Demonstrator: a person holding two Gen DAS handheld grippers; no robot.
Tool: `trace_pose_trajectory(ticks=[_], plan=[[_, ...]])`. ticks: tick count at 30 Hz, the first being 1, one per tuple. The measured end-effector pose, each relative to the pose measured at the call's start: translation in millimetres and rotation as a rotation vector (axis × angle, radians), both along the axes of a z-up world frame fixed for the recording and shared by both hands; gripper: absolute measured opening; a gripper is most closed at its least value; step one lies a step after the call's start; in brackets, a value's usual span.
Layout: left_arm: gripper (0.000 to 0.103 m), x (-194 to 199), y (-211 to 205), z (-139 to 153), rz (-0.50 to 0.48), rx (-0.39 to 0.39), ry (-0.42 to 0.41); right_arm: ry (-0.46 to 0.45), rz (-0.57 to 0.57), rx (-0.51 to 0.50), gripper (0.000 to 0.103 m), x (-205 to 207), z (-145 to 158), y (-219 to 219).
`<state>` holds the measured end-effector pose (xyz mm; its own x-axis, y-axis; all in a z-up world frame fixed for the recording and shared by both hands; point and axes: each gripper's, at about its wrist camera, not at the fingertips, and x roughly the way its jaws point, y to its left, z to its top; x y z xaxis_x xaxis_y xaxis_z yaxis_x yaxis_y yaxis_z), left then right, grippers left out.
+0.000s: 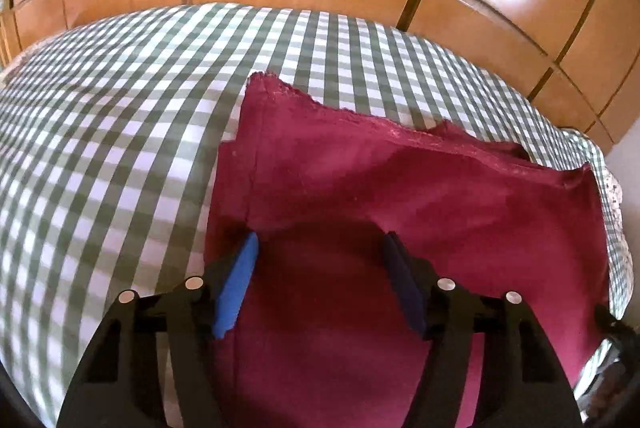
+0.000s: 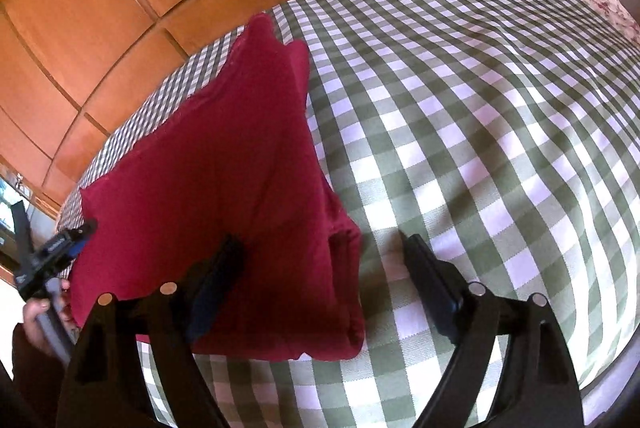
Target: Fold small clothes
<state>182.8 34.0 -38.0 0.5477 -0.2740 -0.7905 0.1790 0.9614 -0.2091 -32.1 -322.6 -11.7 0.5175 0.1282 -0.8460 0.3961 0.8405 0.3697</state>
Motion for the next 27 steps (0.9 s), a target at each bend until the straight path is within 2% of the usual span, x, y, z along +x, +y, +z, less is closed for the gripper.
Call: trace_pose_trajectory(ticks=[3,7,8,9,13,15,16,17,20,23,27], plan=[[0.064,-2,-2,-2,-0.004,0.025,-0.033,-0.012,0.034,0.006,0.076,3,3,6],[0.065,-11,-2,9,0.016,0.044,-0.026,-0.005,0.067,0.031,0.076,9,1,12],[0.072,-17,-1,14,0.026,0.053,-0.032,0.002,0.068,0.025,0.076,10,-1,14],[0.074,-20,0,19,0.034,0.056,-0.042,0.004,0.067,0.024,0.076,11,-2,14],[0.075,-47,3,28,0.043,0.060,-0.073,0.016,0.047,0.022,0.076,13,-2,16],[0.075,-57,3,30,0.041,0.069,-0.075,0.027,0.053,0.021,0.071,15,0,18],[0.076,-61,2,31,0.038,0.071,-0.075,0.033,0.059,0.023,0.063,15,1,20],[0.081,-65,1,31,0.036,0.076,-0.073,0.039,0.064,0.026,0.056,16,2,21],[0.083,-76,-3,32,0.027,0.087,-0.085,0.049,0.075,0.032,0.045,17,4,24],[0.085,-80,-6,32,0.011,0.105,-0.092,0.064,0.076,0.042,0.046,18,0,23],[0.085,-85,-7,33,-0.004,0.081,-0.101,0.065,0.045,0.108,0.053,18,-5,16]])
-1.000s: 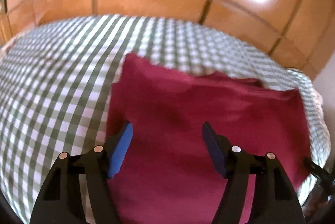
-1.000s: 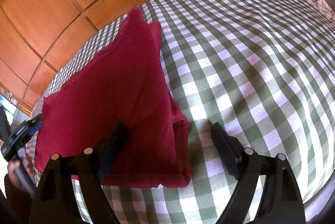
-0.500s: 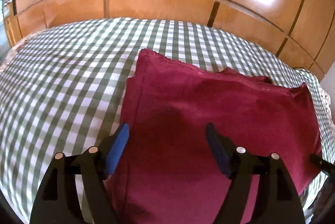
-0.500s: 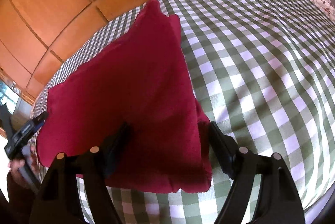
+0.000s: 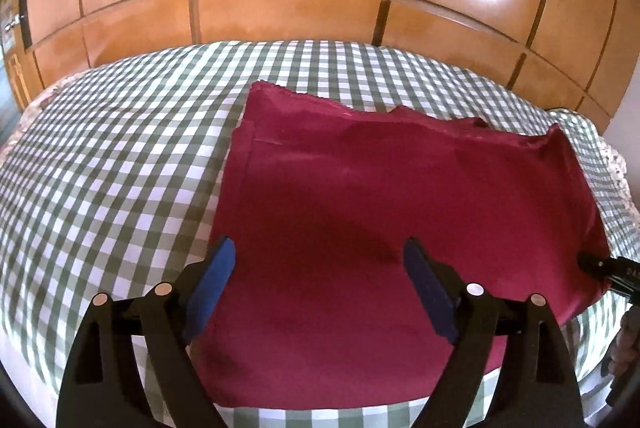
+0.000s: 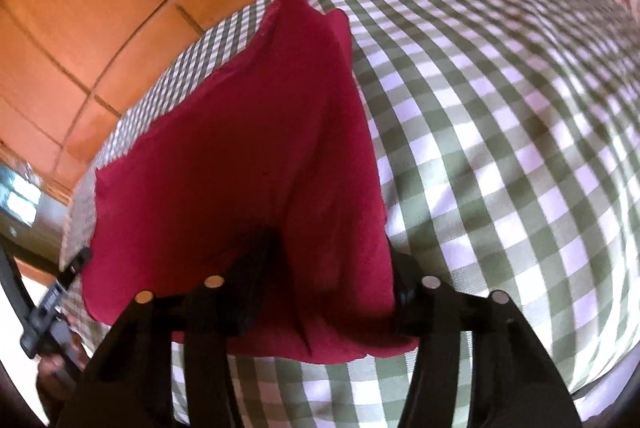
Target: Fold small clothes
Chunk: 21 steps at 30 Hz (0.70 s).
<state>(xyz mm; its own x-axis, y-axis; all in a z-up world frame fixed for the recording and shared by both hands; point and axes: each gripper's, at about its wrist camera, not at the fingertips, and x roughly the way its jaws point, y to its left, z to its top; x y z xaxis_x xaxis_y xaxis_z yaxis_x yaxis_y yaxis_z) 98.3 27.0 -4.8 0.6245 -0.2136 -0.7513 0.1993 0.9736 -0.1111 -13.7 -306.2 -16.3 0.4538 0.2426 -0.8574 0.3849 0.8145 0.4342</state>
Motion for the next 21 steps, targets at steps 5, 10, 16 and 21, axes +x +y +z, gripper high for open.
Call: trace_pose_trajectory(ticks=[5,10,16,21], plan=[[0.085,0,2,-4,-0.043,-0.020,0.021,0.029,0.017,-0.009,0.035,5,7,5],[0.085,-1,21,1,-0.032,-0.149,0.034,0.004,0.009,0.014,0.027,5,25,10],[0.074,6,49,-3,-0.028,-0.345,0.122,-0.086,0.062,0.041,0.026,18,61,29],[0.074,13,72,-7,-0.028,-0.553,0.178,-0.144,0.162,0.059,0.024,35,81,69]])
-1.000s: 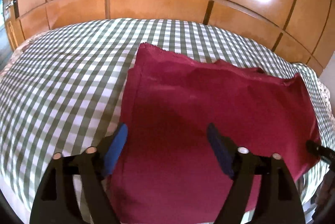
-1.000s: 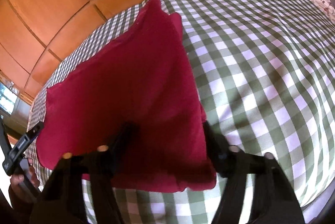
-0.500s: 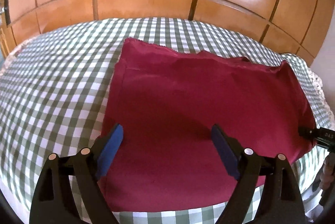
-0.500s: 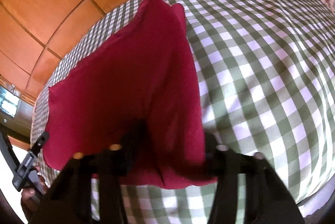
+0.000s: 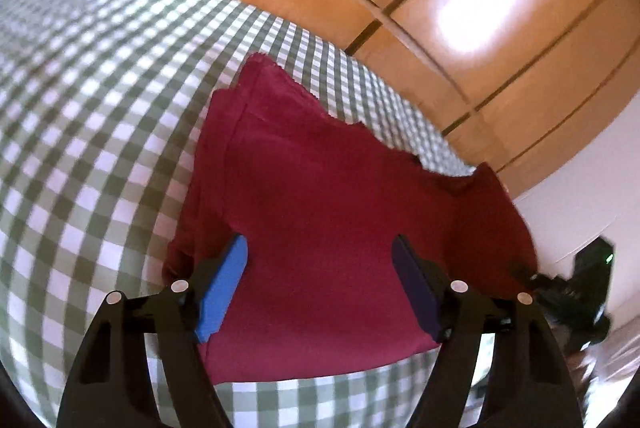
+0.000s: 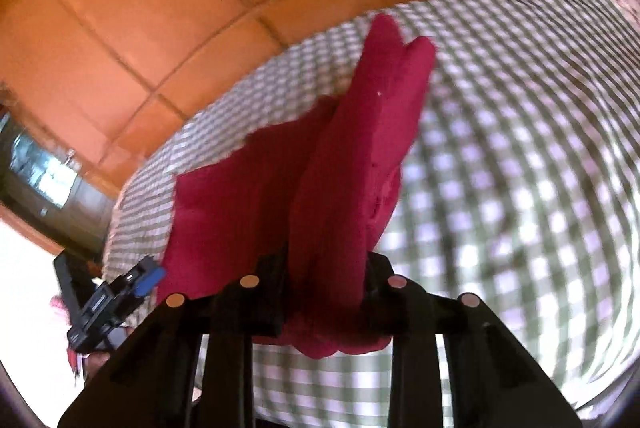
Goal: Fold small clothes
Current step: 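Lift the folded sweatshirt with the right gripper toward the left gripper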
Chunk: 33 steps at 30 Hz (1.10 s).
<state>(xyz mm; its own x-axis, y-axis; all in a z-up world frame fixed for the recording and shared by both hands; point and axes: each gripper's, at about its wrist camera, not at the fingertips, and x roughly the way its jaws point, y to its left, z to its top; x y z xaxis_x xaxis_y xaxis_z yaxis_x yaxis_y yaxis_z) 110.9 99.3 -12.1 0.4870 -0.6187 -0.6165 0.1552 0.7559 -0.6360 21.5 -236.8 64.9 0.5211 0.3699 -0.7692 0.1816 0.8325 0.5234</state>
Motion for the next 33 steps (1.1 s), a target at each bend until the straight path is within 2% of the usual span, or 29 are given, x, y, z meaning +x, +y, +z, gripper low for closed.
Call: trace_pose_trajectory(ticks=[1,2,4,7,9,13,17,20,24,27,30,31,32,33], plan=[[0.076,1,5,-1,0.013,-0.044,0.008,-0.012,0.037,-0.001,0.023,5,3,14],[0.085,1,9,-2,0.027,-0.075,0.014,-0.021,0.067,-0.006,0.023,6,5,25],[0.088,3,20,-5,0.059,-0.163,0.025,-0.036,0.127,-0.043,0.022,9,7,46],[0.089,5,23,-2,0.057,-0.188,0.045,-0.033,0.197,-0.096,0.022,15,-1,75],[0.094,7,23,4,0.045,-0.197,0.045,-0.038,0.238,-0.161,0.022,16,-5,92],[0.095,14,11,11,-0.044,-0.270,0.073,-0.051,0.274,-0.231,0.022,13,-10,105],[0.095,29,-22,25,-0.163,-0.347,0.096,-0.081,0.309,-0.290,0.023,9,-13,109],[0.095,38,-50,37,-0.242,-0.339,0.085,-0.113,0.348,-0.364,0.024,8,-15,123],[0.095,57,-91,47,-0.356,-0.240,0.089,-0.183,0.424,-0.457,0.027,0,-17,147],[0.095,71,-114,41,-0.424,-0.185,0.143,-0.229,0.468,-0.483,0.027,-3,-21,160],[0.095,82,-130,33,-0.447,-0.105,0.184,-0.245,0.474,-0.459,0.029,-2,-23,159],[0.093,82,-131,31,-0.450,-0.095,0.191,-0.251,0.472,-0.434,0.033,-2,-22,156],[0.091,83,-136,29,-0.462,-0.087,0.198,-0.267,0.468,-0.387,0.043,-3,-21,150],[0.091,81,-139,29,-0.470,-0.079,0.197,-0.275,0.467,-0.360,0.049,-5,-20,146]])
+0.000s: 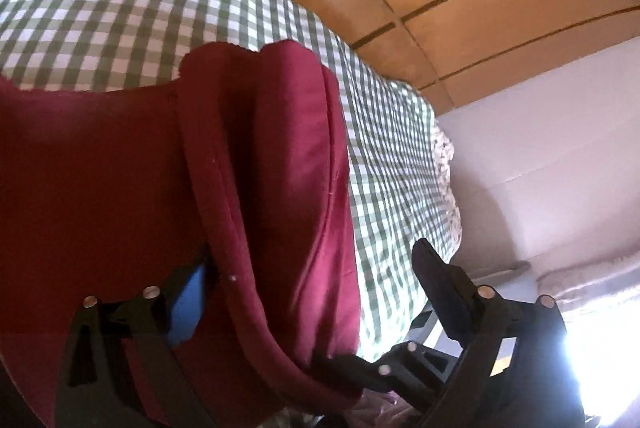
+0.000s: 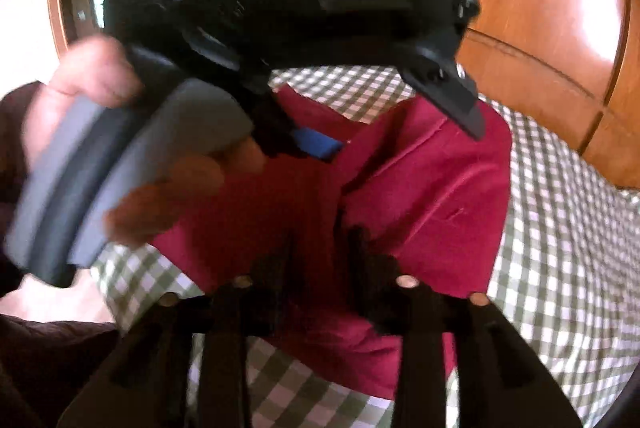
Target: Fold small clothes
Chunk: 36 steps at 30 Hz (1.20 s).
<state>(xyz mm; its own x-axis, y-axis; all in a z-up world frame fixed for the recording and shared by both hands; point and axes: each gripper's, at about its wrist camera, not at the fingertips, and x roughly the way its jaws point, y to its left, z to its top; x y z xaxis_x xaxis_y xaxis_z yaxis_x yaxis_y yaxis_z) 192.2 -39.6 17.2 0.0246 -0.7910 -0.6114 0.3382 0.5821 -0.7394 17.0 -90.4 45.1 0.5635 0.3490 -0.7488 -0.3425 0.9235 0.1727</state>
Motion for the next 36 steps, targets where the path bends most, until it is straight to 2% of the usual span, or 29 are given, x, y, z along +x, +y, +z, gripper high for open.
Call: trace_pose_trajectory(ticks=[1,3,4,7,10,11,13,17,20,24,26,32,36], plan=[[0.089,0,-4,0,-0.005,0.011,-0.003,0.002,0.001,0.035,0.055,-2,2,-5],[0.081,1,-12,-1,-0.007,0.037,0.000,0.014,0.004,0.111,0.056,-5,9,-20],[0.072,4,-18,-3,-0.006,0.057,-0.004,0.022,0.004,0.152,0.060,-7,12,-29],[0.070,6,-33,-7,-0.005,0.110,-0.014,0.044,-0.021,0.306,0.070,-16,23,-66],[0.064,3,-43,-9,-0.007,0.147,-0.035,0.067,-0.080,0.388,0.075,-21,24,-104],[0.054,2,-46,-8,-0.007,0.154,-0.047,0.073,-0.102,0.397,0.076,-21,23,-112],[0.041,1,-55,-6,-0.019,0.178,-0.085,0.101,-0.182,0.396,0.076,-24,12,-135],[0.024,1,-61,0,-0.020,0.214,-0.148,0.181,-0.289,0.393,0.076,-21,-14,-154],[0.021,3,-63,12,-0.006,0.219,-0.198,0.225,-0.314,0.355,0.075,-15,-31,-153],[0.019,-6,-31,27,0.016,0.215,-0.273,0.247,-0.303,0.351,0.074,-9,-42,-141],[0.018,-9,-15,33,0.040,0.207,-0.292,0.247,-0.249,0.351,0.070,-4,-40,-126],[0.018,-18,40,54,0.120,0.218,-0.378,0.200,-0.106,0.326,0.066,6,-24,-72],[0.018,-13,79,45,0.187,0.260,-0.372,0.200,-0.050,0.292,0.067,16,-26,-43]])
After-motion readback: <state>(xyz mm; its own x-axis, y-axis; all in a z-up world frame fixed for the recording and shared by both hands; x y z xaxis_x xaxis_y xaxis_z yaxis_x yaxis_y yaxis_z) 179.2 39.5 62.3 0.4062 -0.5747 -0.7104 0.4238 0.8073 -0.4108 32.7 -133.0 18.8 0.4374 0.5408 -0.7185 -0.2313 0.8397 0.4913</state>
